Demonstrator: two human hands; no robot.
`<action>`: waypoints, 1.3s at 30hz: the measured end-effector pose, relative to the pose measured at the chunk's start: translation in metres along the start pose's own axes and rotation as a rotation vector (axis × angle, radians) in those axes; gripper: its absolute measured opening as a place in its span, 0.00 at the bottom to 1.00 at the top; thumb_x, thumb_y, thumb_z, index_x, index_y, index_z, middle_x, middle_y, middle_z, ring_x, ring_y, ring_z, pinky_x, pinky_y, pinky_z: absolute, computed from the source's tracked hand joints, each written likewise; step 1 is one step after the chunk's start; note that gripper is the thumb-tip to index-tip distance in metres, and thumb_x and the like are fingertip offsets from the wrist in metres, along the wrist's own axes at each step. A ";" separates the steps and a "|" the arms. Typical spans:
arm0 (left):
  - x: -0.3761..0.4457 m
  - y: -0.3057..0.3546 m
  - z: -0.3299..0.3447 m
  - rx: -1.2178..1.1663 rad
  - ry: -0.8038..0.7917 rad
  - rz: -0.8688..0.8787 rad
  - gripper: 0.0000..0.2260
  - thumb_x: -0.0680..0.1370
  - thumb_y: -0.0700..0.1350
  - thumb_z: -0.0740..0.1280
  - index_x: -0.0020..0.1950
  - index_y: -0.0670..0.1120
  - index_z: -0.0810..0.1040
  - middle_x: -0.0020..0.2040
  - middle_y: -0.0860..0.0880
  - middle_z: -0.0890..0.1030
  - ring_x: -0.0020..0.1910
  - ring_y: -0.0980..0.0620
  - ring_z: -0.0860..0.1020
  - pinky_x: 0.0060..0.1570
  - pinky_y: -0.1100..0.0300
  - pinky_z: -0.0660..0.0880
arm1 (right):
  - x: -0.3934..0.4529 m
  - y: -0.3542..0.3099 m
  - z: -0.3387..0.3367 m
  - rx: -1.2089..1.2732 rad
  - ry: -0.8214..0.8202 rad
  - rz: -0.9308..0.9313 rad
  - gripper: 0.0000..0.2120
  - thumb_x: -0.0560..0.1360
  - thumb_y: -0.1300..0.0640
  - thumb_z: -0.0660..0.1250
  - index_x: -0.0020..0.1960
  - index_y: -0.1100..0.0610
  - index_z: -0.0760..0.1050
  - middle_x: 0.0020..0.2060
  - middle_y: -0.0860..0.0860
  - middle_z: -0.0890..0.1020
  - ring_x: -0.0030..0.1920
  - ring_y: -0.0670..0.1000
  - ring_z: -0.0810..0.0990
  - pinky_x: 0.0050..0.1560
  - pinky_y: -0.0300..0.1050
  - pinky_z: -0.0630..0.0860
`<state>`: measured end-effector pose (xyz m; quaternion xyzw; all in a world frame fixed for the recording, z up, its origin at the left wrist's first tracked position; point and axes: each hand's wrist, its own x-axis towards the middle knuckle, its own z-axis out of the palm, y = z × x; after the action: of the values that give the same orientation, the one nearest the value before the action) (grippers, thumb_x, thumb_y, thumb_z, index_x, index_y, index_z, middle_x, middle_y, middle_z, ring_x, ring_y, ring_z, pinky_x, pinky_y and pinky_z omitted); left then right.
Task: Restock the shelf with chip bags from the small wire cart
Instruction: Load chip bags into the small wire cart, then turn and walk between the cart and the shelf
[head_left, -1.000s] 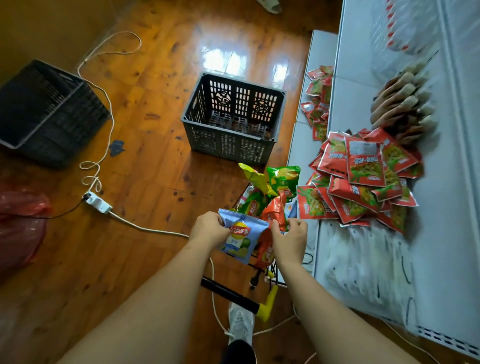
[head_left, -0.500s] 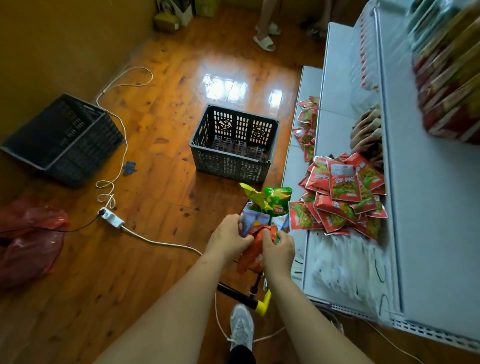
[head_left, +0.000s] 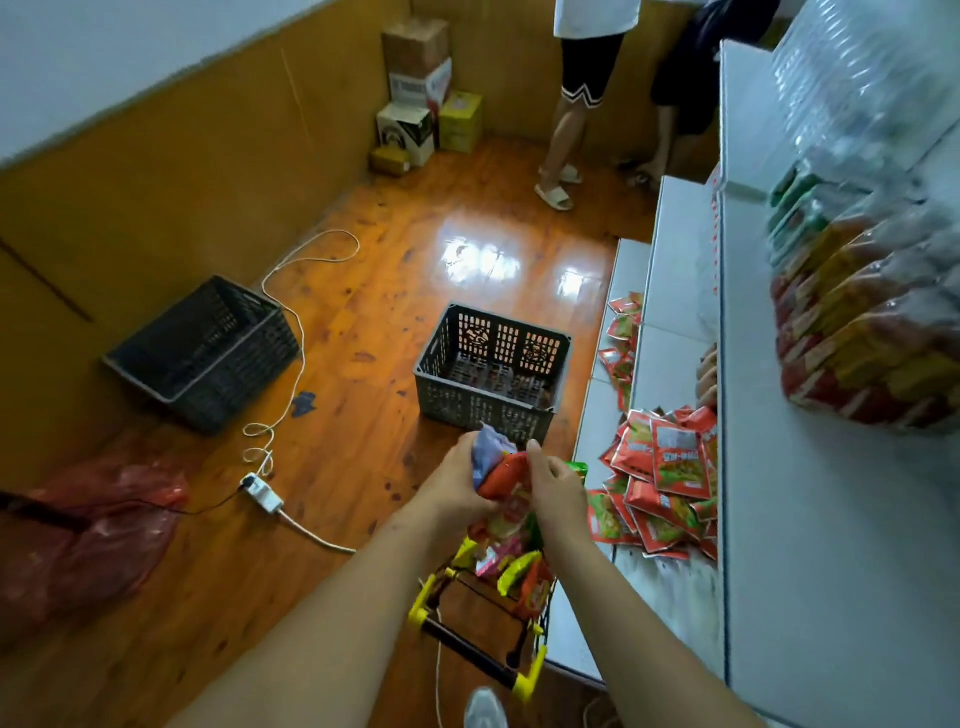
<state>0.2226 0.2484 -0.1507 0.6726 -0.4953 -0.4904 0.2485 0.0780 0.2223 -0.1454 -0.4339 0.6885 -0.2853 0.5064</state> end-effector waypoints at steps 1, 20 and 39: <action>-0.003 0.007 -0.013 -0.017 0.011 -0.005 0.32 0.62 0.44 0.75 0.62 0.55 0.68 0.57 0.53 0.77 0.61 0.49 0.77 0.53 0.61 0.75 | -0.004 -0.011 0.000 0.010 -0.035 -0.032 0.24 0.79 0.41 0.59 0.45 0.62 0.78 0.38 0.55 0.81 0.40 0.52 0.78 0.41 0.48 0.73; -0.268 -0.030 -0.245 -0.730 0.368 0.052 0.35 0.65 0.57 0.80 0.67 0.47 0.73 0.58 0.48 0.84 0.57 0.47 0.82 0.62 0.46 0.76 | -0.232 -0.133 0.170 0.056 -0.705 -0.339 0.29 0.62 0.43 0.79 0.59 0.53 0.77 0.47 0.51 0.86 0.47 0.50 0.86 0.48 0.43 0.82; -0.680 -0.224 -0.236 -0.936 1.443 -0.182 0.20 0.74 0.46 0.74 0.64 0.54 0.73 0.55 0.56 0.83 0.46 0.65 0.83 0.44 0.67 0.79 | -0.566 -0.042 0.420 -0.483 -1.810 -0.410 0.31 0.59 0.43 0.81 0.57 0.54 0.80 0.51 0.54 0.86 0.54 0.59 0.84 0.61 0.62 0.76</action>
<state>0.5116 0.9174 0.0402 0.6851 0.0920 -0.1151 0.7133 0.5507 0.7246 0.0075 -0.6944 -0.0129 0.2248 0.6834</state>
